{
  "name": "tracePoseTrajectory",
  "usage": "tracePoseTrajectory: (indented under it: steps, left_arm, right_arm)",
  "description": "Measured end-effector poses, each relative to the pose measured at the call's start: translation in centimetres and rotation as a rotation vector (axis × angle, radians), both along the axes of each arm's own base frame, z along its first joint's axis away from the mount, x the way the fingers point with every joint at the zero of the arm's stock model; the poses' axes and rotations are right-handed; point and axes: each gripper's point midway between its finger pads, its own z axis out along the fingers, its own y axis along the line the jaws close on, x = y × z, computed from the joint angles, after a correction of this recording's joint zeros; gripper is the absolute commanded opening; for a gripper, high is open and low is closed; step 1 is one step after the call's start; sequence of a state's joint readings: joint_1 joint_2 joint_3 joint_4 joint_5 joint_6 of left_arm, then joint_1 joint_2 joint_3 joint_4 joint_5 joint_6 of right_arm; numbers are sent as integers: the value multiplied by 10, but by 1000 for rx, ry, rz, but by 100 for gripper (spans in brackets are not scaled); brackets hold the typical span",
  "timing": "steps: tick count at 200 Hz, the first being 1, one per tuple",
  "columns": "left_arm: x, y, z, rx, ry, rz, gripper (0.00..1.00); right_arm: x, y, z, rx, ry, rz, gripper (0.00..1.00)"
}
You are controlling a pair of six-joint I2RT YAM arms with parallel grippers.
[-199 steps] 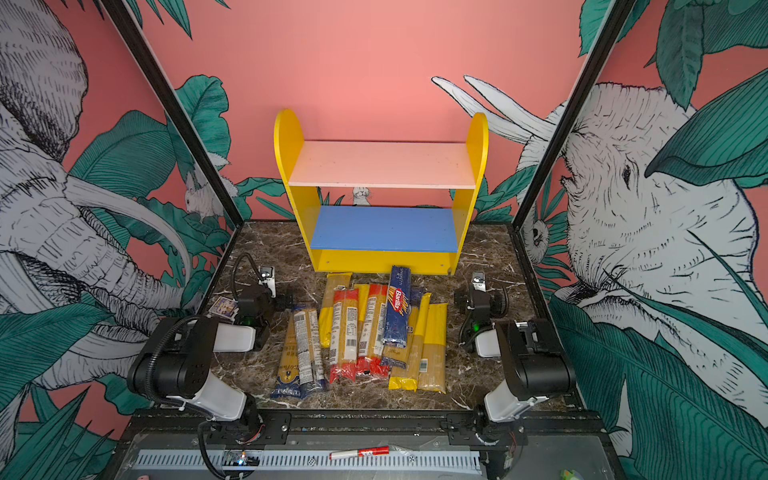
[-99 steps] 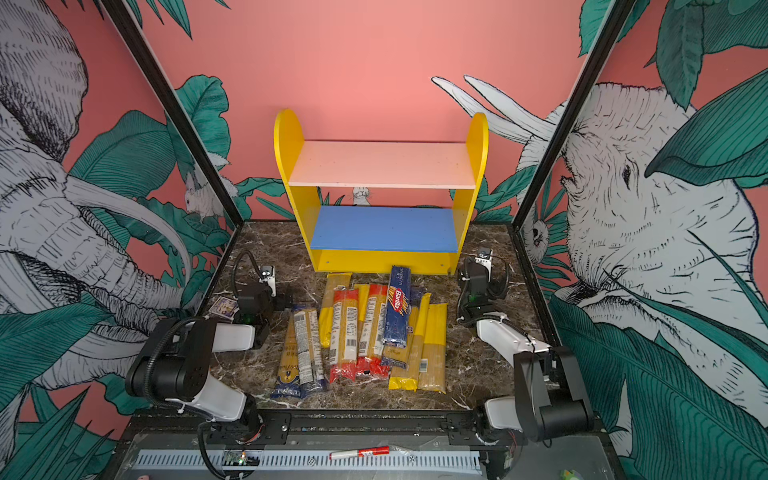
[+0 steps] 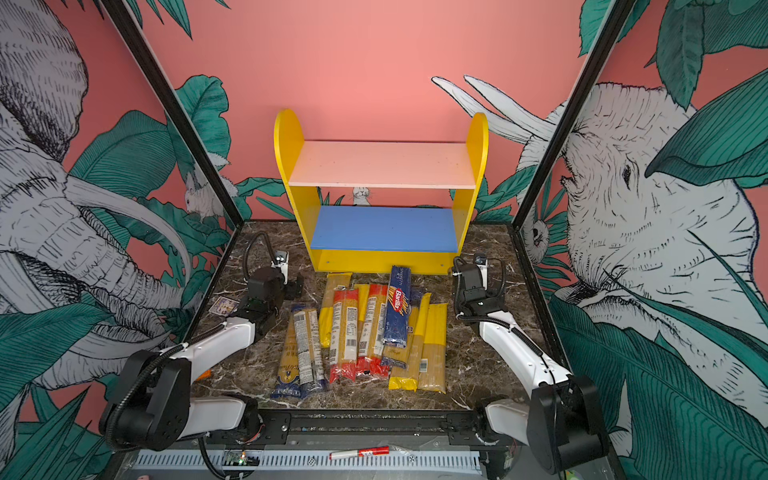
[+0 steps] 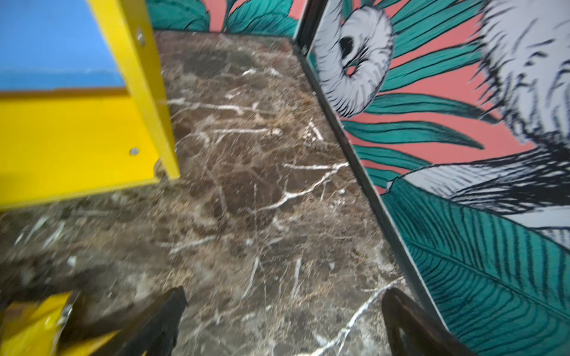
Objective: Arrange pasta packages on shelves
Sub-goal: Pick up the pasta box from the pasta bags.
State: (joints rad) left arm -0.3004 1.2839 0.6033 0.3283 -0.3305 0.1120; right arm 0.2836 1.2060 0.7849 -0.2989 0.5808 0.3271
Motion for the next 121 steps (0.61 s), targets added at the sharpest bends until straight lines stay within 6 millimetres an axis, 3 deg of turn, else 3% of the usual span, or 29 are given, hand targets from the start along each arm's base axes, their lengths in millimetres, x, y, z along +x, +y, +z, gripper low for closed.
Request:
tracePoseTrajectory:
  steps: [28, 57, 89, 121]
  left_arm:
    - [-15, -28, 23, -6, -10, -56, 96]
    - [-33, -56, 40, -47, 1, -84, 98]
    - [-61, -85, 36, -64, 44, -144, 99]
    - [-90, -112, 30, -35, 87, -225, 99]
  right_arm:
    - [-10, 19, -5, 59, 42, 61, 96]
    - [-17, 53, -8, 139, 82, 166, 95]
    - [-28, 101, -19, 212, 154, 293, 96]
    - [-48, 133, -31, 265, 222, 367, 98]
